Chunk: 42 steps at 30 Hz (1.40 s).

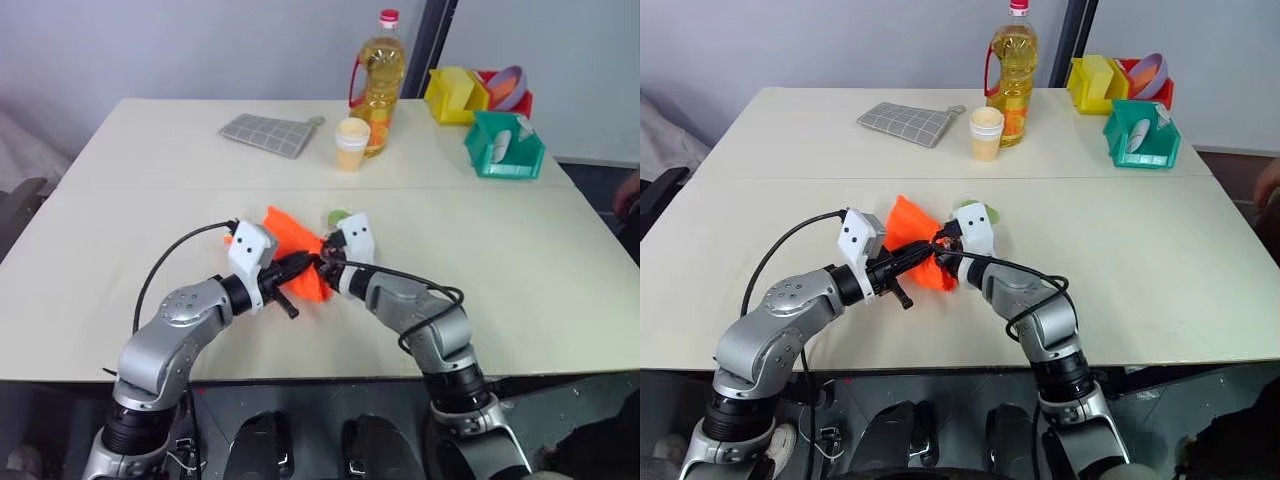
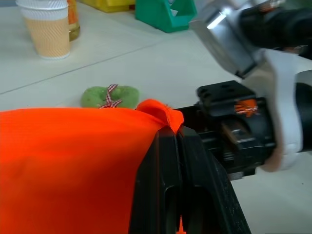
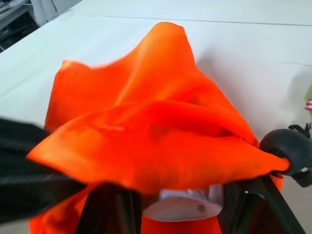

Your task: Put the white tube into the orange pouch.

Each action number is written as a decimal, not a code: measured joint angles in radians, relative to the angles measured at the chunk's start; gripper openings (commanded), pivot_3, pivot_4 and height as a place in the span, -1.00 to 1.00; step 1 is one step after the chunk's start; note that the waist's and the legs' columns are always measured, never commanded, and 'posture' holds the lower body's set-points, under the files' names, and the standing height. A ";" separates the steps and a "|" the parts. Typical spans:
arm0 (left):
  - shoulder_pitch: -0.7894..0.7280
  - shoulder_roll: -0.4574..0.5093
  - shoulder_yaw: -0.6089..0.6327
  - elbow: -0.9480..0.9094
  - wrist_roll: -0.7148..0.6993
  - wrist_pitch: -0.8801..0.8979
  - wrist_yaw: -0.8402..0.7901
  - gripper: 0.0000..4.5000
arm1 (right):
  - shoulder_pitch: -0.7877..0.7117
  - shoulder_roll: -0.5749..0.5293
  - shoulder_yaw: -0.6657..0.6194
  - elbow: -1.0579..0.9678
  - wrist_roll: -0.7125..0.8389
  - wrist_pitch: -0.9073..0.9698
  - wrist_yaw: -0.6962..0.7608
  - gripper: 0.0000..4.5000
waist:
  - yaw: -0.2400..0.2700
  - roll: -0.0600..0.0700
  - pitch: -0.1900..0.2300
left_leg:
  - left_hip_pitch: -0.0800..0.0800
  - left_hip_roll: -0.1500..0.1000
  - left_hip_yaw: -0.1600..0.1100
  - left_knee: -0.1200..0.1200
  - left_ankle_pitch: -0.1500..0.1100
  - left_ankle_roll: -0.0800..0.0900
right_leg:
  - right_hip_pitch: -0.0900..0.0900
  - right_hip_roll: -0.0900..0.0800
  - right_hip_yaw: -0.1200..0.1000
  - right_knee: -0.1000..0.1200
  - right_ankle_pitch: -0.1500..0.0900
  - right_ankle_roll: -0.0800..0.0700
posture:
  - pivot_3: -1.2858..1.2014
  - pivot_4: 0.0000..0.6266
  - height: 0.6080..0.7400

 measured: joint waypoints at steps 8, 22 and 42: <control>0.022 0.038 0.005 0.003 0.000 -0.011 -0.001 -1.00 | 0.046 -0.115 0.032 -0.086 0.008 0.026 0.091 1.00 | 0.000 0.000 0.000 | 0.000 0.000 0.000 0.000 -0.001 0.001 | -0.001 -0.001 0.000 0.000 0.000 0.000 | 0.03 -0.52 1.00; 0.169 0.210 0.167 0.055 -0.082 -0.057 -0.163 -0.75 | 0.202 -0.452 -0.072 -0.384 0.137 -0.007 0.369 1.00 | 0.000 0.000 0.000 | -0.001 0.000 0.000 -0.001 -0.004 0.000 | -0.005 -0.001 0.001 -0.001 -0.003 -0.006 | 0.03 -0.52 1.00; 0.202 0.245 0.222 0.112 -0.153 -0.118 -0.245 0.29 | -0.126 -0.385 0.083 0.412 -0.267 -0.574 0.410 1.00 | -0.019 0.001 0.000 | -0.003 0.000 0.002 -0.001 0.002 -0.003 | -0.005 -0.001 0.001 -0.001 -0.001 -0.003 | 0.03 -0.52 1.00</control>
